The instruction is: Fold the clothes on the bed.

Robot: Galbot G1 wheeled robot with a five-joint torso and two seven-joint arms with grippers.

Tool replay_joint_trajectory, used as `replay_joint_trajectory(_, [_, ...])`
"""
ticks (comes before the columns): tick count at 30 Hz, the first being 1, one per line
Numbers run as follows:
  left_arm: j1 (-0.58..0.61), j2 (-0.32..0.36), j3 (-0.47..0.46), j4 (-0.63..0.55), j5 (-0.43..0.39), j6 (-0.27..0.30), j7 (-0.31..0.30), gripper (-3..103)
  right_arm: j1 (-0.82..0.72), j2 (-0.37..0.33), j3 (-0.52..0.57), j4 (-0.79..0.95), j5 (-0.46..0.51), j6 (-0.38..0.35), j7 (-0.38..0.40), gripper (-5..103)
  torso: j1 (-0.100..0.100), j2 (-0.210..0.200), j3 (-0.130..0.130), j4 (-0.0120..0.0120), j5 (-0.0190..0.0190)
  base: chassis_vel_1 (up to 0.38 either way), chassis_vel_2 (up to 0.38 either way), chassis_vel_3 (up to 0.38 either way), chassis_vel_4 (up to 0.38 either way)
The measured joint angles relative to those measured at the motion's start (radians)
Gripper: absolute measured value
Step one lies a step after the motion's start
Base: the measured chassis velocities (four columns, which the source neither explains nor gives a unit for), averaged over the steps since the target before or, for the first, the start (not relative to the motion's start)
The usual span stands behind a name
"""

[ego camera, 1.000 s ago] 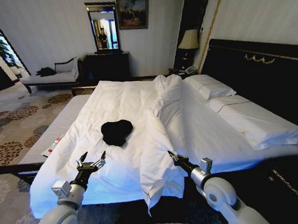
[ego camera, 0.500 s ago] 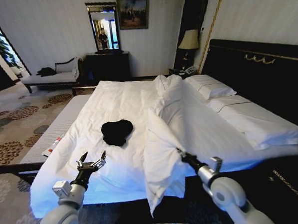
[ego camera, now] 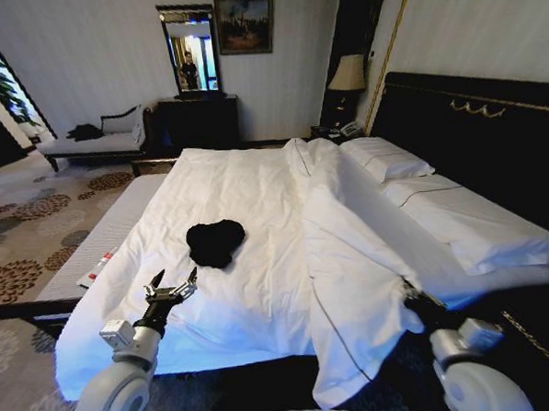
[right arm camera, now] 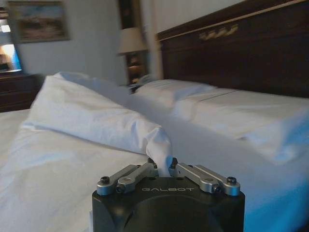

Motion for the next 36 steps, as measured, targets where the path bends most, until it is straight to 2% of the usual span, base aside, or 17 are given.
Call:
replay_joint_trajectory(2, [-0.002,0.000,0.000,0.004,-0.001,-0.002,0.002,100,-0.012,0.020,0.066,-0.006,0.006,0.014,0.000,2,0.000,0.000,0.000,0.0000,0.0001,0.000,0.000,0.000,0.000])
replay_joint_trajectory(3, [-0.002,0.000,0.000,0.004,-0.001,-0.002,0.002,100,-0.012,0.020,0.066,-0.006,0.006,0.014,0.000,2,0.000,0.000,0.000,0.0000,0.0001,0.000,0.000,0.000,0.000])
replay_joint_trajectory(8, [-0.021,-0.001,0.016,0.013,-0.003,-0.003,0.001,100,-0.054,0.057,0.249,-0.065,0.021,0.066,-0.016,2,0.000,0.000,0.000,-0.0004,-0.0002,0.000,0.000,0.000,0.000])
replay_joint_trajectory(12, [-0.025,-0.002,0.021,0.013,-0.002,-0.002,0.000,100,-0.048,0.061,0.301,-0.181,0.011,0.116,-0.022,2,0.000,0.000,0.000,-0.0001,0.0001,0.000,0.000,0.000,0.000])
replay_joint_trajectory(17, [-0.025,-0.002,0.022,0.013,-0.002,-0.001,-0.001,100,-0.025,0.055,0.314,-0.344,-0.011,0.169,-0.023,2,0.000,0.000,0.000,0.0006,0.0011,0.000,0.000,0.000,0.000])
replay_joint_trajectory(22, [-0.021,0.002,0.021,0.011,-0.002,0.000,-0.003,100,-0.003,0.021,0.314,-0.447,-0.044,0.225,-0.022,2,0.000,0.000,0.000,0.0006,0.0001,0.000,0.000,0.000,0.000])
replay_joint_trajectory(31, [-0.015,-0.005,0.024,0.011,0.002,0.001,-0.004,100,0.022,0.031,0.292,-0.508,-0.070,0.231,-0.006,1,0.000,0.000,0.000,0.0001,0.0000,0.000,0.000,0.000,0.000])
replay_joint_trajectory(33, [-0.015,-0.006,0.024,0.013,0.002,0.001,-0.005,100,0.024,0.038,0.290,-0.524,-0.073,0.232,0.005,11,0.000,0.000,0.000,-0.0019,-0.0003,0.000,0.000,0.000,0.000])
replay_joint_trajectory(34, [-0.015,-0.006,0.024,0.014,0.001,0.001,-0.005,100,0.024,0.041,0.289,-0.526,-0.073,0.233,0.006,16,0.000,0.000,0.000,-0.0020,-0.0004,0.000,0.000,0.000,0.000])
replay_joint_trajectory(36, [-0.016,-0.006,0.024,0.015,0.001,0.002,-0.005,100,0.024,0.044,0.289,-0.526,-0.073,0.235,0.007,16,0.000,0.000,0.000,-0.0020,-0.0004,0.000,0.000,0.000,0.000])
